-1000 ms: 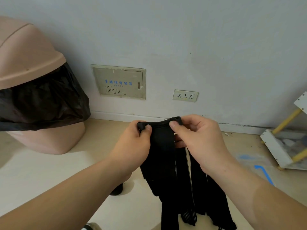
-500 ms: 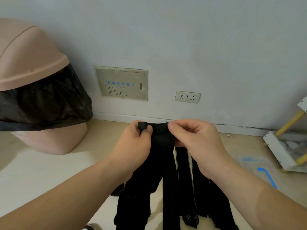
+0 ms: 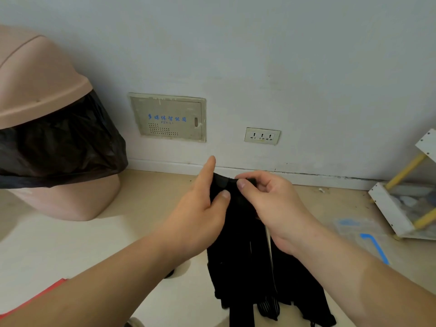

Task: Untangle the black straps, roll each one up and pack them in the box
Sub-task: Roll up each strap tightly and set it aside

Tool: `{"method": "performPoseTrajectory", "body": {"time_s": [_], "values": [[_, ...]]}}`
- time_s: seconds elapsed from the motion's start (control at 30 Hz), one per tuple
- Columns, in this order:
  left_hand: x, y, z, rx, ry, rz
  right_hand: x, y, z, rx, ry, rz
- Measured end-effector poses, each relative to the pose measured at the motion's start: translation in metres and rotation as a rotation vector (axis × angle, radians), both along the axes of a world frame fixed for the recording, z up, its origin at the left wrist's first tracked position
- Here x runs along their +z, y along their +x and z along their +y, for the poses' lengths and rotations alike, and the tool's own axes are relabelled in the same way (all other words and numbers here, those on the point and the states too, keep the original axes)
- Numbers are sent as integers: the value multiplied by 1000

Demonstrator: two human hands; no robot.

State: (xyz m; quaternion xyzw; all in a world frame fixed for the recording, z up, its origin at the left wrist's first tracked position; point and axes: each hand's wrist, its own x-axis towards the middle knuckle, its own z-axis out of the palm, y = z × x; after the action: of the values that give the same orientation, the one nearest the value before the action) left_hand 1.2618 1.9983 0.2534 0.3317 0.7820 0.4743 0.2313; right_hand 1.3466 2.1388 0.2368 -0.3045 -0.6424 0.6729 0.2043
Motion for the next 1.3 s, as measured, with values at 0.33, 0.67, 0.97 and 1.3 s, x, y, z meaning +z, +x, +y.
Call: {"method": "performPoseTrajectory", "body": {"time_s": [0.33,0.67,0.97,1.3], "values": [[-4,-14,1,96,182,56,-2,-5,-1,-56,-110,12],[8,-20,-1,161,212,-52,4,-4,-6,-32,-203,33],[0,-16,3,180,266,-425,5,-1,-14,-33,-217,52],[-2,-15,3,292,201,-306,10,5,-17,58,-89,52]]}}
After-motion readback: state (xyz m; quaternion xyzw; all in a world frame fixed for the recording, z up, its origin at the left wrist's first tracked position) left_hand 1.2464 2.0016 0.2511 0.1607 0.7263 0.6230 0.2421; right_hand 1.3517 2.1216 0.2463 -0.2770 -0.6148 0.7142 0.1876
